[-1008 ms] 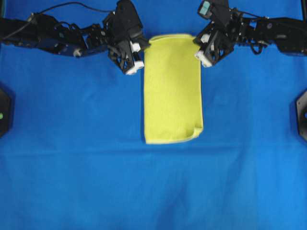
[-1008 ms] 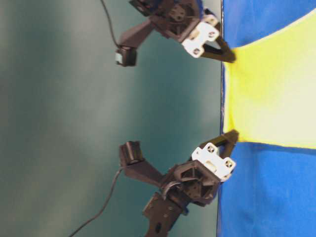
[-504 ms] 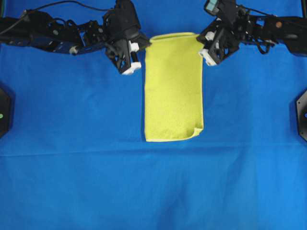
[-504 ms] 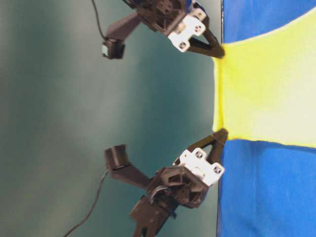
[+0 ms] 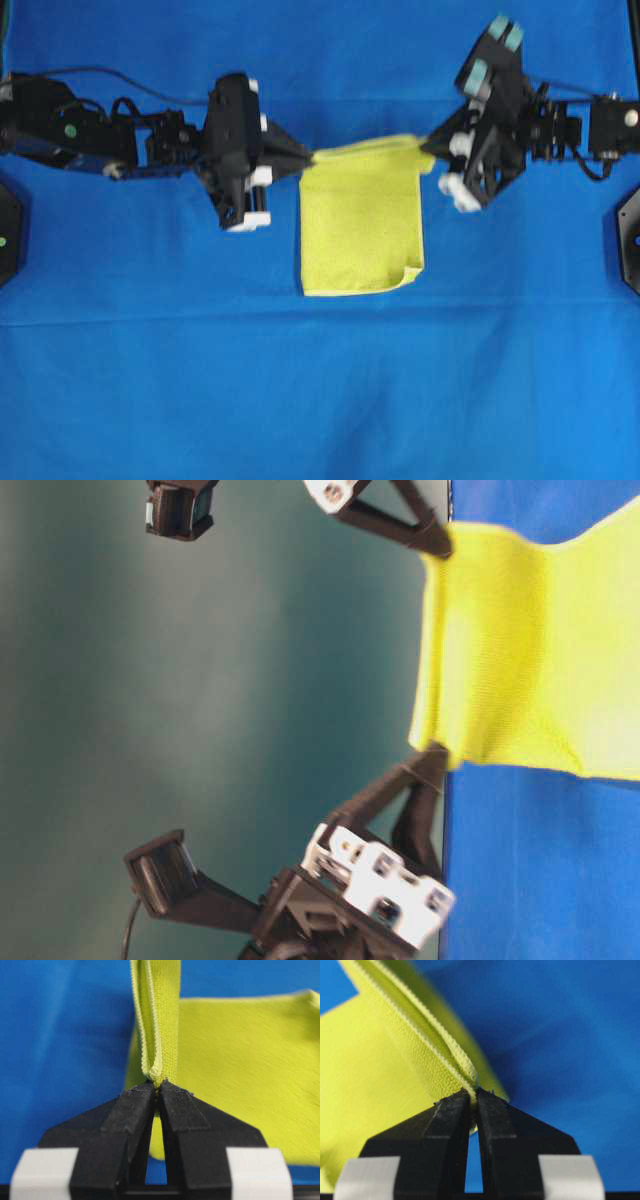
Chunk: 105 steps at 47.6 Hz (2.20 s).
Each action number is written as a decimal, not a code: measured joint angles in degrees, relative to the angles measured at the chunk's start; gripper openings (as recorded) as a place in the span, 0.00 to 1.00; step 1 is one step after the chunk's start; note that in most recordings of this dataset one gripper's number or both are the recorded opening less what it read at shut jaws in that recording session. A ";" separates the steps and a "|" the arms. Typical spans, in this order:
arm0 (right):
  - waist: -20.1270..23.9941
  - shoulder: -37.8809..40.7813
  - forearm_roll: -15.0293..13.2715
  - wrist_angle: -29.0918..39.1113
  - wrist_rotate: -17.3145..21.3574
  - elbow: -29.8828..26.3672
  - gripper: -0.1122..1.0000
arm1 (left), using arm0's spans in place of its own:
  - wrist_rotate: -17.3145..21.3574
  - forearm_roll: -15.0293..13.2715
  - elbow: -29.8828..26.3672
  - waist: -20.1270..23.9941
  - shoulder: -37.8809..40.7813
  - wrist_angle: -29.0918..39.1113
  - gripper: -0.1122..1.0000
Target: Fold the yellow towel.
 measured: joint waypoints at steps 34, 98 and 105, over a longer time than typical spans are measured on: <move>14.68 9.49 0.00 -0.18 8.53 -0.70 0.14 | -5.89 -0.09 0.79 -13.27 11.60 -8.61 0.14; 20.83 -20.57 -10.72 9.49 8.17 -1.67 0.60 | -5.19 0.00 12.22 -13.80 -26.54 0.62 0.50; 20.83 -27.25 -13.45 9.84 8.17 0.79 0.60 | -5.19 0.00 17.14 -13.80 -34.80 0.88 0.50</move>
